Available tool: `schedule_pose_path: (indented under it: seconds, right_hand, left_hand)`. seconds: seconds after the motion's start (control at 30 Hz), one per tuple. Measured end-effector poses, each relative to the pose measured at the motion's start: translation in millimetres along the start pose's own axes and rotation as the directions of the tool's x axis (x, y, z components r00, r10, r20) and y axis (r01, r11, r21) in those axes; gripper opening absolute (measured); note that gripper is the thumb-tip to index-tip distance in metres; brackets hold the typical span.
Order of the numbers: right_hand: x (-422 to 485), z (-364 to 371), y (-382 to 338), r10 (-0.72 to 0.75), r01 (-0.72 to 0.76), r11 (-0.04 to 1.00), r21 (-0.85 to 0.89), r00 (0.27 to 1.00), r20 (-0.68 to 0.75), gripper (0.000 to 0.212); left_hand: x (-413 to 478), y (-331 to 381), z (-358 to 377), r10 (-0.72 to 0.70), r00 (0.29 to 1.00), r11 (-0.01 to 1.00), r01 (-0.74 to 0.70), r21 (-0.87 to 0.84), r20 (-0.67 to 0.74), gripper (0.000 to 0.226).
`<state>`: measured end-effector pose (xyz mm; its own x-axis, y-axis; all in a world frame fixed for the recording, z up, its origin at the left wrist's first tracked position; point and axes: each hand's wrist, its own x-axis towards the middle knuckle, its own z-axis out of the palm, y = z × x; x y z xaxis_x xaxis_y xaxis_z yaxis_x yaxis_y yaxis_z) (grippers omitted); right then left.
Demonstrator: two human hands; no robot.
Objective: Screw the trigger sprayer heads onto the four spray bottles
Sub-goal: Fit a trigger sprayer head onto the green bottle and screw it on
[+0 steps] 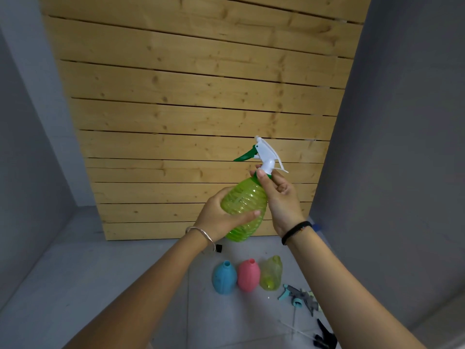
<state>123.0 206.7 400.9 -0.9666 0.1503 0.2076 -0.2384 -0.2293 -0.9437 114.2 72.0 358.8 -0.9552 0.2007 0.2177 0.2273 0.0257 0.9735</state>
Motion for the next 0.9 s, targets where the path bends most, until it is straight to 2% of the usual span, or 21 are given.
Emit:
schedule_pose_path:
  seconds: [0.1, 0.2, 0.3, 0.4, 0.5, 0.63, 0.73, 0.83, 0.87, 0.9]
  right_hand:
    - [2, -3, 2, 0.021, -0.020, 1.000, -0.008, 0.998, 0.064, 0.016]
    - [7, -8, 6, 0.063, -0.052, 0.997, -0.055, 0.975, 0.213, 0.020]
    - [16, -7, 19, 0.102, -0.090, 0.994, -0.068, 0.977, 0.188, 0.021]
    - [24, 0, 40, 0.117, -0.102, 0.990, -0.100, 0.981, 0.158, 0.024]
    - [36, 8, 59, 0.090, -0.064, 0.987, -0.147, 0.979, 0.183, 0.030]
    - [53, 11, 88, 0.109, -0.046, 0.973, -0.226, 0.955, 0.275, 0.031]
    - [70, 5, 115, 0.250, -0.123, 0.940, -0.318, 0.883, 0.398, 0.038]
    - [84, -2, 139, 0.449, -0.312, 0.891, -0.330, 0.711, 0.541, 0.037]
    - [87, -2, 149, 0.492, -0.359, 0.870, -0.337, 0.673, 0.553, 0.037]
    - [89, -2, 156, 0.517, -0.387, 0.856, -0.343, 0.668, 0.535, 0.040]
  left_hand:
    - [0, -6, -7, -0.070, 0.994, 0.996, 0.074, -0.047, 0.081, 0.046]
    - [3, -13, -20, -0.161, 0.980, 0.985, 0.167, -0.041, 0.117, 0.064]
    - [8, -25, -31, -0.160, 0.985, 0.987, 0.162, -0.023, 0.058, 0.067]
    - [15, -40, -37, -0.096, 0.994, 0.990, 0.100, 0.097, -0.043, 0.073]
    - [26, -56, -48, -0.049, 0.998, 0.971, 0.056, 0.231, -0.034, 0.068]
    - [38, -88, -63, -0.095, 0.995, 0.944, 0.094, 0.315, -0.012, 0.063]
    - [46, -119, -73, -0.125, 0.992, 0.939, 0.125, 0.321, -0.023, 0.058]
    - [48, -150, -83, -0.179, 0.983, 0.926, 0.183, 0.331, -0.044, 0.059]
    - [48, -162, -85, -0.204, 0.978, 0.925, 0.206, 0.319, -0.040, 0.058]
    - [47, -171, -86, -0.217, 0.976, 0.927, 0.216, 0.305, -0.030, 0.057]
